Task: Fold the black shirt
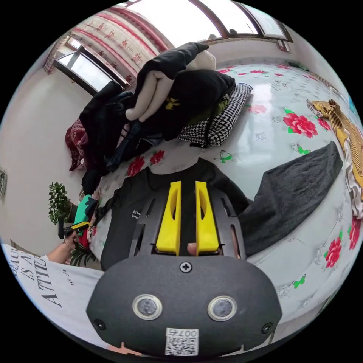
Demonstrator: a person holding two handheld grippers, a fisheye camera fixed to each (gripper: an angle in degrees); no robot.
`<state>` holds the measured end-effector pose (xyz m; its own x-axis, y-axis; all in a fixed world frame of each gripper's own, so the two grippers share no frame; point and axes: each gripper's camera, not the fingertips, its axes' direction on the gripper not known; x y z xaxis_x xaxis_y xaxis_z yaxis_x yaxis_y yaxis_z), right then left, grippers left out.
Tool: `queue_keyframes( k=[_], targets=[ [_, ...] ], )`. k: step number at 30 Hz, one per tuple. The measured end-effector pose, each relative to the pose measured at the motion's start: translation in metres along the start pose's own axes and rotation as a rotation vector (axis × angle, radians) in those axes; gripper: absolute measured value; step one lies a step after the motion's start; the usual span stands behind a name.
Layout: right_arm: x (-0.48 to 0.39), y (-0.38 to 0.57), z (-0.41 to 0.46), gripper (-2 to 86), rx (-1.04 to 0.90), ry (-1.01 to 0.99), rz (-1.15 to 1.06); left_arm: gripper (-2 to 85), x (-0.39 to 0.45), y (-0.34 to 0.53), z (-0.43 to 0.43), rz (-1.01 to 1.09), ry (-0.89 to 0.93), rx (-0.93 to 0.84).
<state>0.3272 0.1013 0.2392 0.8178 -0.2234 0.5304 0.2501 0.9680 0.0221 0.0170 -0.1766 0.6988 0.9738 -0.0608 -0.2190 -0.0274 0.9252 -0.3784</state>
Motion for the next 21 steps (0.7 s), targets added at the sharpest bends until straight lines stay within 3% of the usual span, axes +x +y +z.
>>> queue_keyframes(
  k=[6, 10, 12, 15, 17, 21],
  targets=[
    [-0.041, 0.103, -0.014, 1.9, -0.106, 0.057, 0.017, 3.7, -0.01, -0.065, 0.07, 0.222, -0.134, -0.112],
    [-0.058, 0.148, -0.018, 0.7, -0.119, 0.037, 0.058, -0.1, -0.018, -0.082, 0.072, 0.326, -0.146, -0.085],
    [-0.062, 0.156, -0.022, 0.4, -0.109, 0.037, 0.074, -0.4, -0.034, -0.089, 0.065, 0.354, -0.046, -0.111],
    [-0.071, 0.157, -0.032, 0.1, -0.082, 0.057, 0.067, -0.6, -0.097, -0.099, 0.023, 0.258, 0.292, -0.009],
    [-0.083, 0.156, -0.041, 0.0, -0.038, 0.092, 0.049, -0.7, -0.178, -0.103, -0.017, 0.071, 0.516, 0.127],
    [-0.097, 0.155, -0.039, -0.1, -0.013, 0.062, 0.043, -0.7, -0.307, -0.09, -0.04, -0.261, 0.773, 0.315]
  ],
)
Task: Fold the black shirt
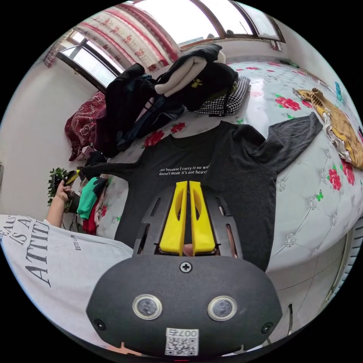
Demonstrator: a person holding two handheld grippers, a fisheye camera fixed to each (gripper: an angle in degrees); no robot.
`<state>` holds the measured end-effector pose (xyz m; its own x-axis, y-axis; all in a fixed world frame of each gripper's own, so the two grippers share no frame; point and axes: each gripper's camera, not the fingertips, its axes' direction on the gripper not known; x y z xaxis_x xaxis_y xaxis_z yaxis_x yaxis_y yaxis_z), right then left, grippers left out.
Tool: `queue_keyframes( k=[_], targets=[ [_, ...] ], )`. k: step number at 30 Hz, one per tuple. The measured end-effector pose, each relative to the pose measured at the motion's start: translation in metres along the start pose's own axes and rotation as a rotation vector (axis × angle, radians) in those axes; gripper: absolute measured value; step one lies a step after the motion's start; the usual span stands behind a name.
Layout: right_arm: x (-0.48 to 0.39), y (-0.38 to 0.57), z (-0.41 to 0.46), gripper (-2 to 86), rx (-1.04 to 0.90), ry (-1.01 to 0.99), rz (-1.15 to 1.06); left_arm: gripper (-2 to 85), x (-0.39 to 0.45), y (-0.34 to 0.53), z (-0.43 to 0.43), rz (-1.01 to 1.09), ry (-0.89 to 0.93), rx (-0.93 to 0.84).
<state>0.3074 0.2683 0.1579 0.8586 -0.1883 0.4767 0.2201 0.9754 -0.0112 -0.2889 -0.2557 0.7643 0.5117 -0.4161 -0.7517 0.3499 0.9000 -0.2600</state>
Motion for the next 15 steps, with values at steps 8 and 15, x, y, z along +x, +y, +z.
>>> queue_keyframes(
  k=[8, 15],
  targets=[
    [-0.039, 0.002, 0.03, 0.0, -0.066, -0.059, -0.06, -0.7, -0.085, 0.002, -0.012, -0.19, 0.177, 0.031],
    [-0.056, -0.003, 0.022, 0.1, -0.045, -0.031, -0.091, 0.0, 0.027, -0.005, -0.004, 0.182, 0.361, 0.009]
  ],
)
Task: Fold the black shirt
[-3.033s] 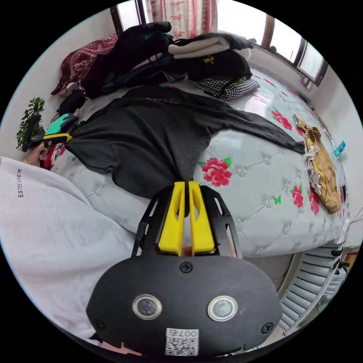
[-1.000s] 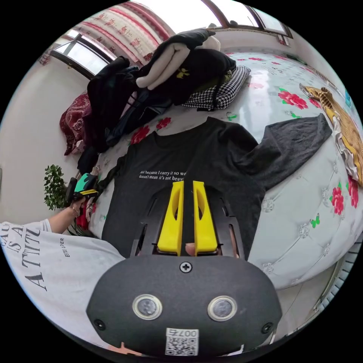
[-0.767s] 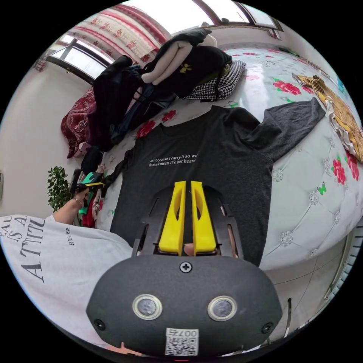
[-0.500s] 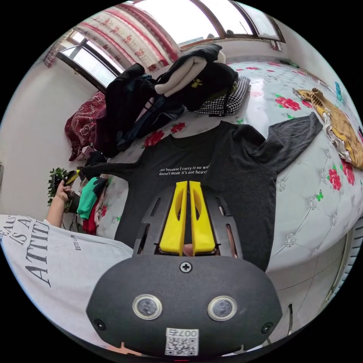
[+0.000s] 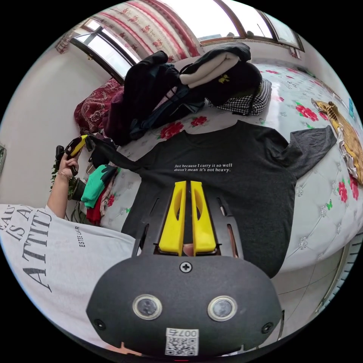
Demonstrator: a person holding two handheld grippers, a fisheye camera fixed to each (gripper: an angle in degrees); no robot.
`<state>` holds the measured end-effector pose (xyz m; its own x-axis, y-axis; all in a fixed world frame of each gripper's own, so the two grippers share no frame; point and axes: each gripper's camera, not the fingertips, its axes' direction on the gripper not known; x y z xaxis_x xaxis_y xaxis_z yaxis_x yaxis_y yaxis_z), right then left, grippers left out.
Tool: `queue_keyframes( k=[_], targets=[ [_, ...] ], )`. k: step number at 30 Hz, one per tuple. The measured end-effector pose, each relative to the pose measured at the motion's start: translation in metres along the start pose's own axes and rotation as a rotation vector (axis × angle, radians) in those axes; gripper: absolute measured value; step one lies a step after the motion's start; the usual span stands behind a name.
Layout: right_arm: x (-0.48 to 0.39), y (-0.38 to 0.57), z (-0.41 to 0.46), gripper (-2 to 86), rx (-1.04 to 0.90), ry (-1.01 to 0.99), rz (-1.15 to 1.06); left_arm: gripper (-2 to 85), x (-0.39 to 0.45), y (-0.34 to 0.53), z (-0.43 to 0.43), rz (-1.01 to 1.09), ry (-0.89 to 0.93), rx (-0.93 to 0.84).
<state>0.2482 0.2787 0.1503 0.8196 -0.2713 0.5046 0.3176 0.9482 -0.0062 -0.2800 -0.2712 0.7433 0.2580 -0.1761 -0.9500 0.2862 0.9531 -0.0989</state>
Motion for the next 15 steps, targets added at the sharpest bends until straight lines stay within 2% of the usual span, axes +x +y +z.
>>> queue_keyframes(
  k=[2, 3, 5, 6, 8, 10, 15],
  targets=[
    [0.004, 0.001, -0.009, 0.3, 0.033, 0.013, 0.024, 2.0, 0.084, 0.002, 0.038, 0.268, 0.188, -0.089],
    [0.006, 0.002, -0.012, 0.3, 0.042, 0.017, 0.035, 3.1, 0.106, 0.006, 0.05, 0.332, 0.248, -0.118],
    [0.019, 0.007, -0.019, 0.6, 0.071, 0.024, 0.093, 12.5, 0.18, 0.038, 0.111, 0.531, 0.407, -0.334],
    [0.023, 0.008, -0.02, 0.7, 0.076, 0.028, 0.112, 13.3, 0.193, 0.048, 0.128, 0.569, 0.418, -0.407],
    [0.042, 0.02, -0.026, 1.3, 0.092, 0.06, 0.188, 15.0, 0.213, 0.085, 0.177, 0.673, 0.342, -0.595],
    [0.057, 0.032, -0.031, 2.0, 0.099, 0.073, 0.251, 14.3, 0.2, 0.103, 0.19, 0.685, 0.212, -0.593],
    [0.082, 0.06, -0.033, 4.0, 0.093, 0.068, 0.33, 13.5, 0.115, 0.118, 0.213, 0.512, -0.066, -0.696]
  ],
)
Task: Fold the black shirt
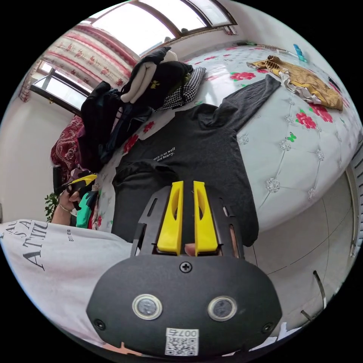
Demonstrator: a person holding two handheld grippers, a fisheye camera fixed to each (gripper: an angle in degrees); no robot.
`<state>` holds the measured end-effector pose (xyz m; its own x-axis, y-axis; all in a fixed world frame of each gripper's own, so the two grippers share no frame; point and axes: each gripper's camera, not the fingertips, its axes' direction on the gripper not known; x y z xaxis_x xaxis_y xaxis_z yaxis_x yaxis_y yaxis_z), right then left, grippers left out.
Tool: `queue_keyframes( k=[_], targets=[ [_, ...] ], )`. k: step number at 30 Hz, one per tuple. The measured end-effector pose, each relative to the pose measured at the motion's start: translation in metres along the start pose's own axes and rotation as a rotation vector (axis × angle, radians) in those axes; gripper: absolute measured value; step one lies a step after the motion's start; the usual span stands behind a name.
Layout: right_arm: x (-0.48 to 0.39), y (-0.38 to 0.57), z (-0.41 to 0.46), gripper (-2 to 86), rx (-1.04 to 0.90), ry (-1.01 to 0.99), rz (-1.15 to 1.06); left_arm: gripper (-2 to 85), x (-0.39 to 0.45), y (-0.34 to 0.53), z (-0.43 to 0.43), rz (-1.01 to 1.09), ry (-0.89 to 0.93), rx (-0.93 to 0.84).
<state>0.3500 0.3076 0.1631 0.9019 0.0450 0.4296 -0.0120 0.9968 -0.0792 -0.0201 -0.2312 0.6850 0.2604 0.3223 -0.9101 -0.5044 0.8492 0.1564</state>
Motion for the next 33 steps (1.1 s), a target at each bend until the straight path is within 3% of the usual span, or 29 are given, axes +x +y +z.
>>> queue_keyframes(
  k=[5, 12, 16, 19, 23, 25, 29, 33],
  targets=[
    [-0.026, -0.018, 0.037, 6.0, -0.055, -0.005, -0.135, 13.4, -0.038, 0.009, 0.042, -0.11, -0.127, -0.136],
    [-0.115, -0.057, 0.124, 6.3, -0.225, 0.027, -0.48, 13.4, -0.058, -0.004, 0.07, -0.21, -0.06, -0.118],
    [-0.145, -0.049, 0.168, 1.7, -0.324, 0.252, -0.644, 13.5, -0.061, -0.008, 0.074, -0.219, -0.111, -0.137],
    [-0.158, -0.064, 0.128, 0.3, -0.164, 0.43, -0.626, 13.6, -0.056, -0.012, 0.079, -0.202, -0.144, -0.165],
    [-0.174, -0.067, 0.023, -0.1, 0.087, 0.373, -0.712, 13.6, -0.052, -0.02, 0.068, -0.189, -0.139, -0.09],
    [-0.165, -0.061, 0.008, -0.2, 0.09, 0.407, -0.72, 13.6, -0.056, -0.025, 0.066, -0.195, -0.111, -0.059],
    [-0.113, -0.044, 0.05, -0.2, -0.208, 0.397, -0.627, 13.7, -0.075, -0.045, 0.089, -0.218, -0.023, -0.084],
    [-0.09, -0.032, 0.089, -0.2, -0.336, 0.402, -0.55, 13.5, -0.083, -0.066, 0.123, -0.222, -0.031, -0.152]
  ],
)
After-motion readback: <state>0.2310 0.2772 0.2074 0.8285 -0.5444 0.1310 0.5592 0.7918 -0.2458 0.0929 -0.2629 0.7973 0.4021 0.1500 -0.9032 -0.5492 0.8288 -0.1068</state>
